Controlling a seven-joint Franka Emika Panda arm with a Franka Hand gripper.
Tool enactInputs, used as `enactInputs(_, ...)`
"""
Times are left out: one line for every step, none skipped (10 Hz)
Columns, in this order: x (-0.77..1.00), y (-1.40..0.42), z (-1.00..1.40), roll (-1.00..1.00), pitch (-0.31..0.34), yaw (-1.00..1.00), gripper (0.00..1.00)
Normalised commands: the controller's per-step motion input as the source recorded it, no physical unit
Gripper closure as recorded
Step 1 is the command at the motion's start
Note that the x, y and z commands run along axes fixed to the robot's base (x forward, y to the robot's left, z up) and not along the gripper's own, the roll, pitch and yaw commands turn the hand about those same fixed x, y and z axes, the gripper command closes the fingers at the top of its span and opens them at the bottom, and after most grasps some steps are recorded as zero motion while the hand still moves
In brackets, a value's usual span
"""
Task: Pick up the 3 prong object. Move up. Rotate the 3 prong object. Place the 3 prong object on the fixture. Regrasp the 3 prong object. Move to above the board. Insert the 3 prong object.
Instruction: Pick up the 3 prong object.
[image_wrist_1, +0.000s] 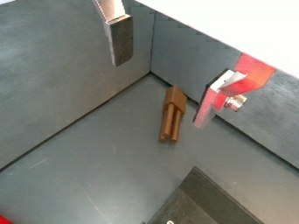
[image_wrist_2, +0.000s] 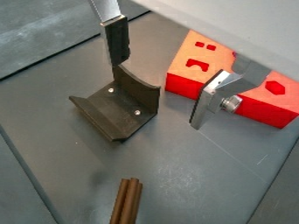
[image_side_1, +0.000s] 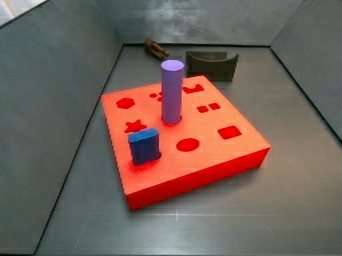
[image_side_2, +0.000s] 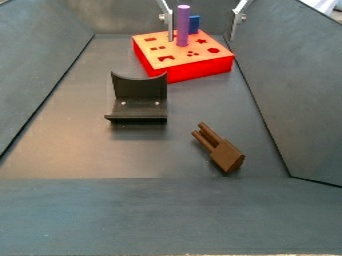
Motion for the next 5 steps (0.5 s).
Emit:
enactInputs(-0.05, 0.23, -0.14, 0.05, 0.027, 0.07, 0.0)
enactInputs(-0.25, 0.71, -0.39, 0.0, -0.019, 0.43, 0.0)
enactInputs(-0.52, 0.67, -0.79, 0.02, -0.207, 0.39, 0.0)
enactInputs(-0.63, 0.67, -0.9, 0.04, -0.253, 0.34, 0.0)
enactInputs(-0.8, 0.66, -0.92, 0.06, -0.234, 0.23, 0.0)
